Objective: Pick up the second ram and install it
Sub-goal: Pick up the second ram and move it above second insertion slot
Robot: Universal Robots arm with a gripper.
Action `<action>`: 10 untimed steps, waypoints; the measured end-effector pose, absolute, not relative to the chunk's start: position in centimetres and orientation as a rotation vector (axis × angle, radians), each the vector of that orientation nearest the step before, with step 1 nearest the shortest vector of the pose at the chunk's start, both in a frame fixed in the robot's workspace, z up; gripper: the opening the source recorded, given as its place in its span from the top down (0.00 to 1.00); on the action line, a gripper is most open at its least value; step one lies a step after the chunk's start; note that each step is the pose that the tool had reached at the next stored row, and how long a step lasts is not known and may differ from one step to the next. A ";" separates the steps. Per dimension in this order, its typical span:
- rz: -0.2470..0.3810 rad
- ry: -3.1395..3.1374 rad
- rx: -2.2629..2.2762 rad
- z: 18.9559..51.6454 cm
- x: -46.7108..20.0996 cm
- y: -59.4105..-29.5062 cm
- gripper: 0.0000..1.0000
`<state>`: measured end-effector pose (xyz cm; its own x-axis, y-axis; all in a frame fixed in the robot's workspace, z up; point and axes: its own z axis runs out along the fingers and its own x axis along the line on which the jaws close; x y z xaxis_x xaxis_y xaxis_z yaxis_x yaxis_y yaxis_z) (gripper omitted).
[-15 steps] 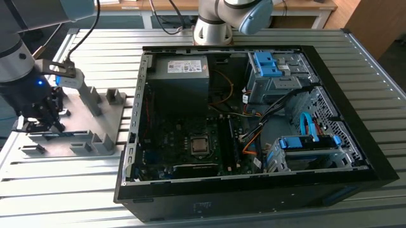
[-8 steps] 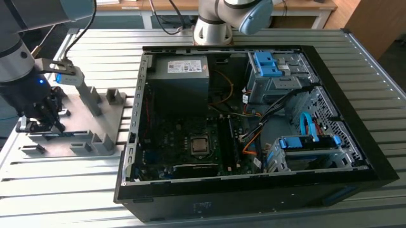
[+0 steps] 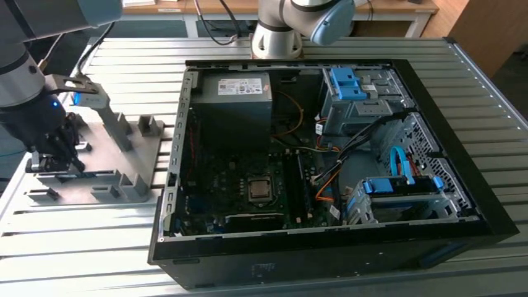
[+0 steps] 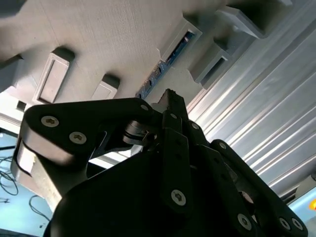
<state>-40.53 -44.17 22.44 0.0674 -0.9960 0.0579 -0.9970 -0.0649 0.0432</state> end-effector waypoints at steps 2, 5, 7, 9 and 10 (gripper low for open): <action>0.021 -2.068 2.270 22.4 -40.5 -44.2 0.90; 0.023 -2.021 2.312 22.4 -40.5 -44.2 0.90; 0.025 -1.990 2.339 22.4 -40.5 -44.2 0.90; 0.026 -1.959 2.365 22.4 -40.5 -44.2 0.90; 0.027 -1.944 2.378 22.4 -40.5 -44.2 0.90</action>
<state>-40.53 -44.18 22.43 0.1995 -0.9782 0.0579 -0.9794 -0.1972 0.0432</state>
